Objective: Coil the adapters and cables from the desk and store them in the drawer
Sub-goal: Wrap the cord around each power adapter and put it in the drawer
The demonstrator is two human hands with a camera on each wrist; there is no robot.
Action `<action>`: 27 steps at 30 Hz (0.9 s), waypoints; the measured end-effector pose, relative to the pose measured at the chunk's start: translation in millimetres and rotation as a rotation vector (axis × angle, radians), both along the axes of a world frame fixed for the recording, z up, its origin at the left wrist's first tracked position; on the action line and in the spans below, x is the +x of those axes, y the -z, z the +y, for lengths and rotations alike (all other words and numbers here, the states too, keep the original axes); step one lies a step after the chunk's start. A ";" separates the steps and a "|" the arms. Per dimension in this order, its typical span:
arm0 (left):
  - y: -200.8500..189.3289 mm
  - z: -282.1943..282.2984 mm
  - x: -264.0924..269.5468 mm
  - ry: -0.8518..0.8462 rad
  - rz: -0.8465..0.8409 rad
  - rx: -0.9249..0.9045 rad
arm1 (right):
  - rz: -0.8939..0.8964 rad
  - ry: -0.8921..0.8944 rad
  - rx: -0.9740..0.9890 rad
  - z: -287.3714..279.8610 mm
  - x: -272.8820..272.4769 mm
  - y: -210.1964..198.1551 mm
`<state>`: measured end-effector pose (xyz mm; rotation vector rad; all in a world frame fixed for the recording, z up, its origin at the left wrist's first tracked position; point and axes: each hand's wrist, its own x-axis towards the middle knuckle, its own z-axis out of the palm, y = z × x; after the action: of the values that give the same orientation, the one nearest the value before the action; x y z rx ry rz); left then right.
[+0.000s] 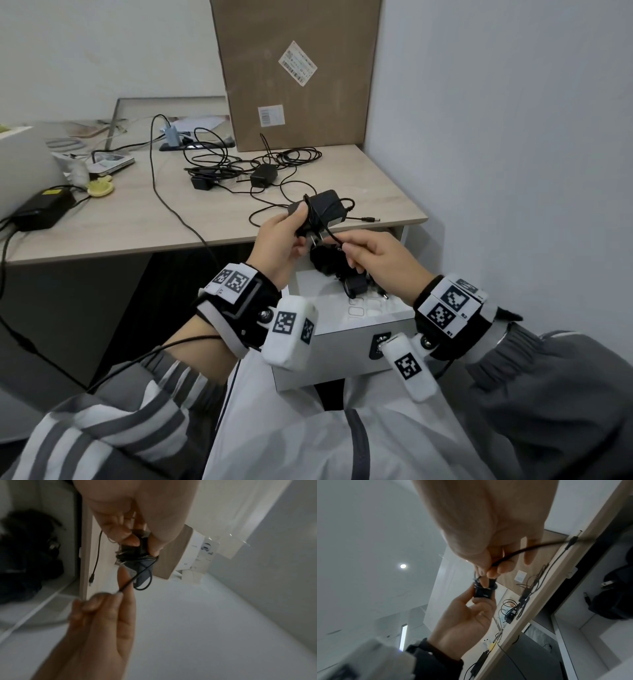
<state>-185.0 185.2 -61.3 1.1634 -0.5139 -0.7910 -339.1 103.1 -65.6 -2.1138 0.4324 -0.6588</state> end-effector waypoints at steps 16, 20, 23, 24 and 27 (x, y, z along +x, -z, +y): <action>1.7 -2.6 -14.6 -0.043 0.271 -0.088 | -0.048 0.106 -0.030 -2.6 -3.8 9.1; 3.2 -2.4 -21.1 0.024 0.304 -0.098 | -0.007 0.075 0.008 -0.2 -2.3 16.4; 4.0 -2.8 -24.5 0.045 0.341 -0.085 | 0.028 0.046 0.043 -0.5 -0.9 21.7; 4.5 -2.6 -24.6 0.043 0.349 -0.080 | 0.043 0.038 0.040 -0.5 -0.8 22.7; 6.4 -2.1 -24.1 0.038 0.354 -0.069 | 0.064 0.026 0.009 0.4 -0.2 25.0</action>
<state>-209.1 183.1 -67.7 0.9262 -0.2665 -0.9804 -339.3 103.5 -90.6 -2.1289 0.4986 -0.6042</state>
